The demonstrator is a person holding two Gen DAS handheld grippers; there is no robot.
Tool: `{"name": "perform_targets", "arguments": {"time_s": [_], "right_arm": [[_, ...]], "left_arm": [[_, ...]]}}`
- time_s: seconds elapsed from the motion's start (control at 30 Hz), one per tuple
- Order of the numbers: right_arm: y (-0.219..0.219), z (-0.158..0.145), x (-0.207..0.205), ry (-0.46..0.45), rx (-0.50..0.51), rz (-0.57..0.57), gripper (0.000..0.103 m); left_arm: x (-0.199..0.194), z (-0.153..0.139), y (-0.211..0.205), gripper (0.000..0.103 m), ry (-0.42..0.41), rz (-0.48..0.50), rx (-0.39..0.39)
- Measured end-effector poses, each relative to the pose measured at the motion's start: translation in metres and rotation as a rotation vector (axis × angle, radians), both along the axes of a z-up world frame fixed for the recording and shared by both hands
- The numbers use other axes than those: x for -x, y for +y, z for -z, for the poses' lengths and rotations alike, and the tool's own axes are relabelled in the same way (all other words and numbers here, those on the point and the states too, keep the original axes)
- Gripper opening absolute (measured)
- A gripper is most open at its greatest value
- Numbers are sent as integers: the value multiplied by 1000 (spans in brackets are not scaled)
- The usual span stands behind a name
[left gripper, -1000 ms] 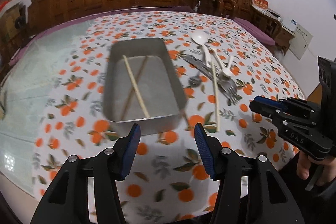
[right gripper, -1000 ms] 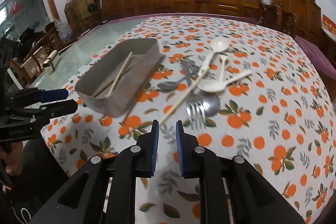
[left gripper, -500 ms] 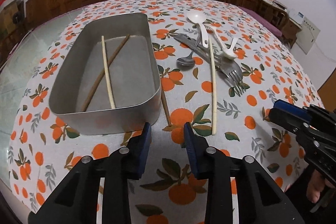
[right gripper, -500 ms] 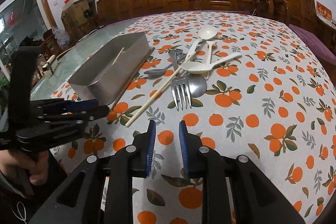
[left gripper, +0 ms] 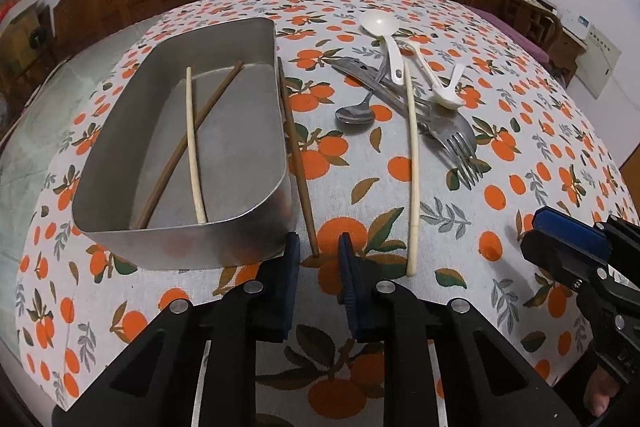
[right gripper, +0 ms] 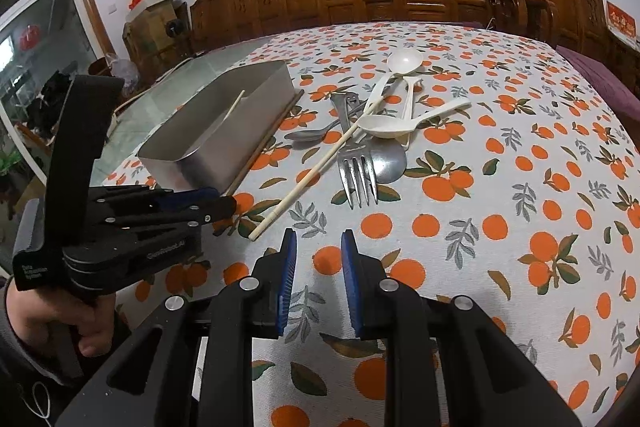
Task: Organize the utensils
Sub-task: 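Grasp another dark chopstick with the left tool while the right tool grasps a light chopstick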
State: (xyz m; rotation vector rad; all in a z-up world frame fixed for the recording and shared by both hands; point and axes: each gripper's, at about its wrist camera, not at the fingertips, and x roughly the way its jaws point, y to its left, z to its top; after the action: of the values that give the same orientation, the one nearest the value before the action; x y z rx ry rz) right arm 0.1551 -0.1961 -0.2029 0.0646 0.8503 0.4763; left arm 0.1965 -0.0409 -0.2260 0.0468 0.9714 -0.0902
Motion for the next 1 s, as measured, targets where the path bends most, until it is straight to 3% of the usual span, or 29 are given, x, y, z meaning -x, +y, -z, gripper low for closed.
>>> {"name": "perform_targets", "arguments": {"time_s": [0.23, 0.37, 0.67, 1.0], "right_arm": [[0, 2, 0, 5, 8, -1, 25], [1, 4, 0, 15, 19, 1, 25], [14, 5, -10, 31, 48, -16, 25], [46, 9, -56, 86, 35, -15, 25]], "left_arm": [[-2, 0, -4, 3, -1, 5, 0], [-1, -2, 0, 2, 24, 15, 42], [27, -29, 11, 2, -14, 53, 111], [39, -54, 24, 2, -63, 65, 144]]}}
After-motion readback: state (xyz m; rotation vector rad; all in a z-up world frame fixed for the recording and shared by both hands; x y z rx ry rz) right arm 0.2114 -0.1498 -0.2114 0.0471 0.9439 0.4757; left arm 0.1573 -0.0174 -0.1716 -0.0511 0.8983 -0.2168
